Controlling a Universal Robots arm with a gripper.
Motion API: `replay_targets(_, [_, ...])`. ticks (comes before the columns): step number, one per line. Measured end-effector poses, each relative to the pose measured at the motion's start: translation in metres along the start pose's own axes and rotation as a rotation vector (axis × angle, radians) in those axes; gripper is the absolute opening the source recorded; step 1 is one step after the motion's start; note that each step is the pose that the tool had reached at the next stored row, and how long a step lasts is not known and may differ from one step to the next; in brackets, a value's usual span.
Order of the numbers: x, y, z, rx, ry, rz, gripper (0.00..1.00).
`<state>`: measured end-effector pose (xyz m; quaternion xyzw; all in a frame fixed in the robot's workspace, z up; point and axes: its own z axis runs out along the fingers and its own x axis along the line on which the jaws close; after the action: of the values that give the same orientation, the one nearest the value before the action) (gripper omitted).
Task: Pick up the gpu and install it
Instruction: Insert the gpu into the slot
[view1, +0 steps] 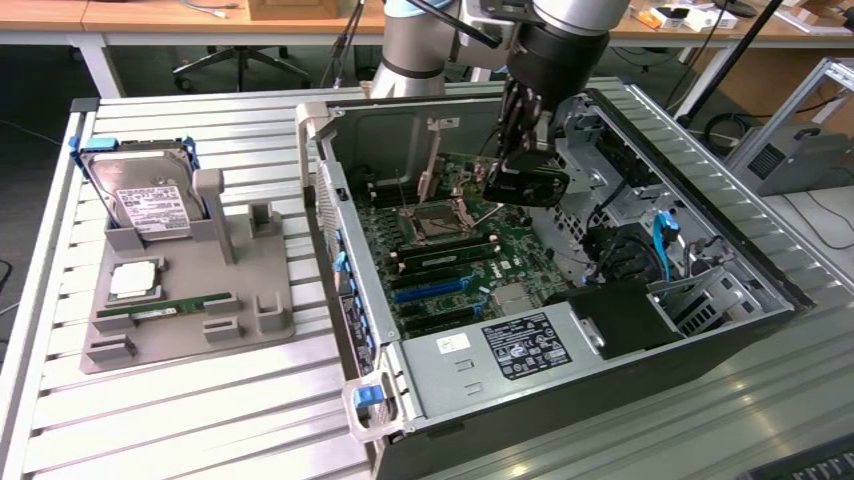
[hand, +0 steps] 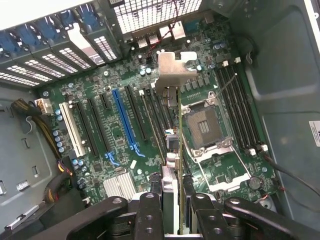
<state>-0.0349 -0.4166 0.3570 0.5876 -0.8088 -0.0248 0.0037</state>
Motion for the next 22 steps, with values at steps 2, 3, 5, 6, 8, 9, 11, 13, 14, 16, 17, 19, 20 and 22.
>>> replay_targets(2, [0.0001, 0.0000, 0.0000, -0.0001, 0.0003, -0.004, 0.27])
replay_targets(3, [0.0001, 0.0000, 0.0000, -0.0001, 0.0003, -0.006, 0.27])
replay_targets(5, [0.0001, 0.0000, 0.0000, -0.0002, 0.0005, -0.010, 0.27])
replay_targets(6, [0.0002, -0.0001, 0.0000, -0.0003, 0.0006, -0.012, 0.27])
replay_targets(8, [0.0002, -0.0001, 0.0000, -0.0004, 0.0008, -0.016, 0.27])
replay_targets(9, [0.0002, -0.0001, 0.0000, -0.0004, 0.0009, -0.019, 0.27])
replay_targets(11, [0.0003, 0.0000, 0.0000, -0.0006, 0.0013, -0.027, 0.27])
replay_targets(13, [0.0002, -0.0001, 0.0000, -0.0008, 0.0016, -0.034, 0.27])
replay_targets(14, [0.0002, -0.0001, 0.0000, -0.0009, 0.0017, -0.036, 0.27])
replay_targets(16, [0.0002, -0.0001, 0.0001, -0.0009, 0.0019, -0.042, 0.27])
replay_targets(17, [0.0002, -0.0001, 0.0001, -0.0010, 0.0020, -0.044, 0.27])
replay_targets(19, [0.0002, -0.0001, 0.0001, -0.0012, 0.0022, -0.049, 0.27])
replay_targets(20, [0.0002, -0.0001, 0.0001, -0.0012, 0.0024, -0.052, 0.27])
replay_targets(22, [0.0002, -0.0001, 0.0002, -0.0014, 0.0027, -0.059, 0.27])
